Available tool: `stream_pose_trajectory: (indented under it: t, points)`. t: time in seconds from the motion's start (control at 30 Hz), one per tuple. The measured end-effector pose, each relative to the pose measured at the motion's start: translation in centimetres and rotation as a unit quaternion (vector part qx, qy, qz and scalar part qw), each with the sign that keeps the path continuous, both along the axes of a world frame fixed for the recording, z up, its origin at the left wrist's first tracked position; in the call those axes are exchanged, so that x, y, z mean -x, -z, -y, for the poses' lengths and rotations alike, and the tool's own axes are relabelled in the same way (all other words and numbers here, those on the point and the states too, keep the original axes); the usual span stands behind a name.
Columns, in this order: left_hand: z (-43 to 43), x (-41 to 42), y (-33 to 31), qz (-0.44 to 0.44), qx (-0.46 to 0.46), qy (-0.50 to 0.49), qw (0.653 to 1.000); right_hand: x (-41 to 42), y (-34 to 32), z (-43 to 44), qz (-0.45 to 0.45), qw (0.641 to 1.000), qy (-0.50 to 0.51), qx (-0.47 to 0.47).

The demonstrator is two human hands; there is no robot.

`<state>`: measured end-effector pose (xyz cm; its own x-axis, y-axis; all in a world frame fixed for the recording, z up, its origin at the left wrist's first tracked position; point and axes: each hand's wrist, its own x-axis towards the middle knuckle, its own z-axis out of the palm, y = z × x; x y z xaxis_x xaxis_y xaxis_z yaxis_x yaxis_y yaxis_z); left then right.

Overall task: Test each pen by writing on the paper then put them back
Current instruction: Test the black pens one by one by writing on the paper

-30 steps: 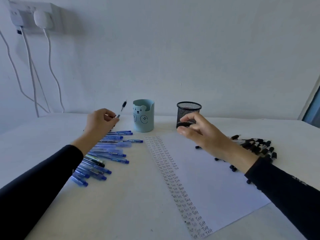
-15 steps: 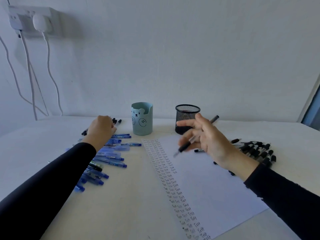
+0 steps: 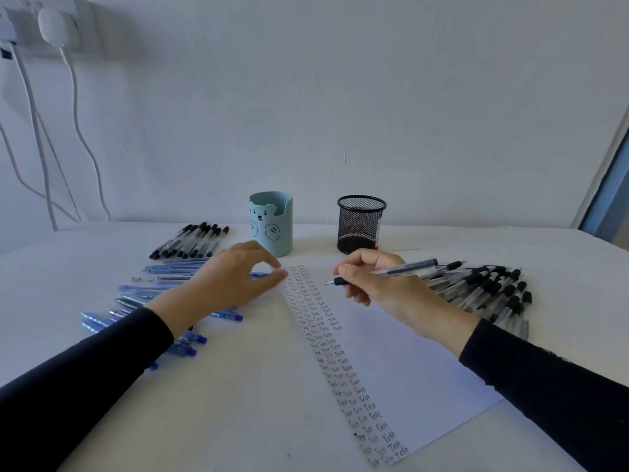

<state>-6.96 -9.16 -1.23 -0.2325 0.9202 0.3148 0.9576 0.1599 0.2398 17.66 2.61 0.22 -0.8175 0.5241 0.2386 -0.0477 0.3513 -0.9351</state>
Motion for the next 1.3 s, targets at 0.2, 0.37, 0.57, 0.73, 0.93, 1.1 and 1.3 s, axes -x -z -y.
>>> stream_pose_trajectory:
  t: [0.2,0.37,0.57,0.73,0.93,1.1,1.3]
  points:
    - [0.3,-1.2,0.1,-0.021,0.085,0.004,0.996,-0.1,0.3,0.9,0.109,0.993,0.014,-0.049]
    - [0.2,-0.4,0.3,0.031,0.099,0.004,0.995,0.6,1.2,1.6,0.076,0.992,0.057,-0.082]
    - [0.2,-0.6,0.2,0.055,0.106,0.005,0.993,0.8,1.5,2.0,0.084,0.99,0.062,-0.097]
    - [0.3,-1.1,0.0,0.055,0.106,0.005,0.993,0.8,1.6,2.1,0.082,0.99,0.056,-0.103]
    - [0.3,-1.0,0.0,0.059,0.11,0.006,0.992,0.9,1.7,2.1,0.078,0.989,0.053,-0.113]
    - [0.2,-1.0,0.0,0.059,0.113,0.004,0.992,0.9,1.6,2.2,0.075,0.99,0.055,-0.109]
    - [0.1,-0.8,0.1,0.059,0.114,0.006,0.992,0.9,1.4,2.2,0.079,0.99,0.052,-0.106]
